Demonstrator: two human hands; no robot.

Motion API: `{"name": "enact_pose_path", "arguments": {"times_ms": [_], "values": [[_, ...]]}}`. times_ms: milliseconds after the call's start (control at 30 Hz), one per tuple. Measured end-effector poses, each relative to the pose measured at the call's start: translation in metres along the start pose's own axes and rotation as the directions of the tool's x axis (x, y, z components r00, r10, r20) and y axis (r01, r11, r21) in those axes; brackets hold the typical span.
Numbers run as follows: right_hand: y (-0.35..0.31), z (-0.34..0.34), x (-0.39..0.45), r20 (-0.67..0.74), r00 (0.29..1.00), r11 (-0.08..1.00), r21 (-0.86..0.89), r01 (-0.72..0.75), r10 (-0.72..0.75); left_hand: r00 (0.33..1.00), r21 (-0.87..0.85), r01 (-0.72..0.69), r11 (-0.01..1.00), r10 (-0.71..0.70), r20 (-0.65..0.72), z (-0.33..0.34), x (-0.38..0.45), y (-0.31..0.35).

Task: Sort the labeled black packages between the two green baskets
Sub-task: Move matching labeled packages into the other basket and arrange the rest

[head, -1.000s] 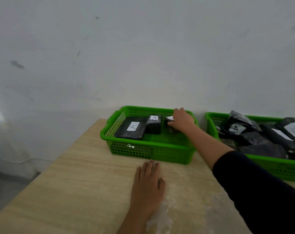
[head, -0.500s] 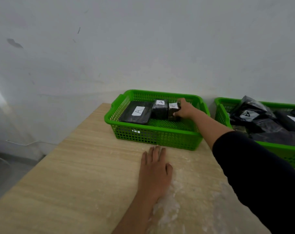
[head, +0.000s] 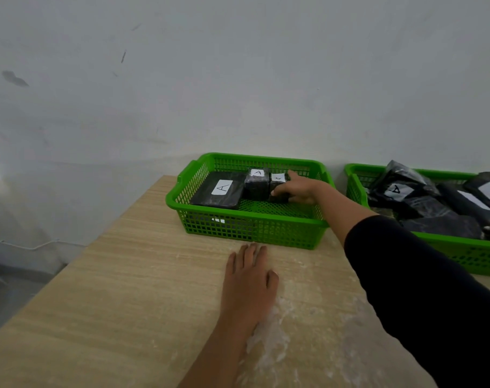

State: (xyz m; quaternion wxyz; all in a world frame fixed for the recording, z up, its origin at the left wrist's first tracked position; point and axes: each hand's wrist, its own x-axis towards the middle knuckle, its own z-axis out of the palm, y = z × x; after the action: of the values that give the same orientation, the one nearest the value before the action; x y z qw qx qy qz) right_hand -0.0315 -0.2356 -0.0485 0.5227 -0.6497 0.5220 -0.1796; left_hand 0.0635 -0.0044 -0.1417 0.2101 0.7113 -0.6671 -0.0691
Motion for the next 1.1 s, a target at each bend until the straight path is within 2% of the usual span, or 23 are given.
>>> {"name": "enact_pose_path", "arguments": {"times_ms": [67,133,233,267,333,367,400,467,500,533,633,733,800,933,1000,1100], "values": [[-0.007,0.0,-0.008,-0.052,0.997,0.986,-0.162,0.042,-0.051,1.0,-0.008,-0.004,1.0,0.004,-0.006,-0.001,-0.001,0.0],[-0.017,-0.007,-0.018,-0.169,0.957,0.924,-0.344,0.169,-0.237,1.0,-0.016,-0.004,1.0,0.004,-0.002,-0.002,-0.001,0.0],[-0.027,-0.036,-0.039,-0.376,0.766,0.838,-0.396,0.376,-0.521,1.0,-0.012,0.001,1.0,-0.001,0.005,-0.001,0.0,0.0],[-0.027,-0.051,-0.046,-0.449,0.7,0.824,-0.412,0.39,-0.556,1.0,-0.008,0.004,1.0,-0.004,0.006,-0.001,0.0,0.0],[-0.013,-0.087,-0.055,-0.568,0.618,0.83,-0.473,0.295,-0.543,1.0,-0.006,0.009,1.0,-0.009,0.01,-0.001,0.0,0.0],[-0.001,-0.106,-0.06,-0.611,0.612,0.84,-0.513,0.178,-0.502,1.0,-0.008,0.012,1.0,-0.012,0.011,-0.001,0.0,0.001],[0.014,-0.125,-0.064,-0.637,0.637,0.831,-0.557,0.008,-0.433,1.0,-0.009,0.014,1.0,-0.014,0.01,-0.001,0.0,0.001],[0.048,-0.152,-0.077,-0.635,0.736,0.704,-0.633,-0.322,-0.234,1.0,-0.009,0.016,1.0,-0.016,0.002,-0.002,0.0,0.002],[0.062,-0.159,-0.084,-0.611,0.775,0.65,-0.658,-0.381,-0.164,1.0,-0.01,0.016,1.0,-0.016,-0.001,-0.002,0.0,0.002],[0.073,-0.163,-0.088,-0.592,0.791,0.632,-0.674,-0.381,-0.155,1.0,-0.012,0.016,1.0,-0.016,0.001,-0.003,0.0,0.001],[0.082,-0.173,-0.097,-0.609,0.728,0.64,-0.703,-0.31,-0.316,1.0,-0.018,0.015,1.0,-0.015,0.005,-0.004,0.0,0.001],[0.076,-0.179,-0.105,-0.612,0.713,0.752,-0.634,-0.182,-0.343,1.0,-0.025,0.005,1.0,-0.005,0.007,-0.004,-0.001,-0.001],[0.068,-0.181,-0.111,-0.655,0.659,0.832,-0.55,-0.078,-0.371,1.0,-0.034,-0.002,0.999,0.002,0.003,-0.004,-0.002,-0.001],[0.031,-0.171,-0.123,-0.661,0.586,0.855,-0.506,0.115,-0.469,1.0,-0.032,-0.006,0.999,0.006,-0.002,-0.002,-0.001,-0.003],[0.011,-0.16,-0.126,-0.642,0.581,0.854,-0.475,0.212,-0.501,1.0,-0.031,-0.004,1.0,0.004,-0.003,-0.002,0.0,-0.003],[-0.017,-0.135,-0.124,-0.568,0.664,0.874,-0.313,0.372,-0.486,1.0,-0.036,0.0,0.999,0.0,0.001,-0.002,0.0,-0.003]]}}
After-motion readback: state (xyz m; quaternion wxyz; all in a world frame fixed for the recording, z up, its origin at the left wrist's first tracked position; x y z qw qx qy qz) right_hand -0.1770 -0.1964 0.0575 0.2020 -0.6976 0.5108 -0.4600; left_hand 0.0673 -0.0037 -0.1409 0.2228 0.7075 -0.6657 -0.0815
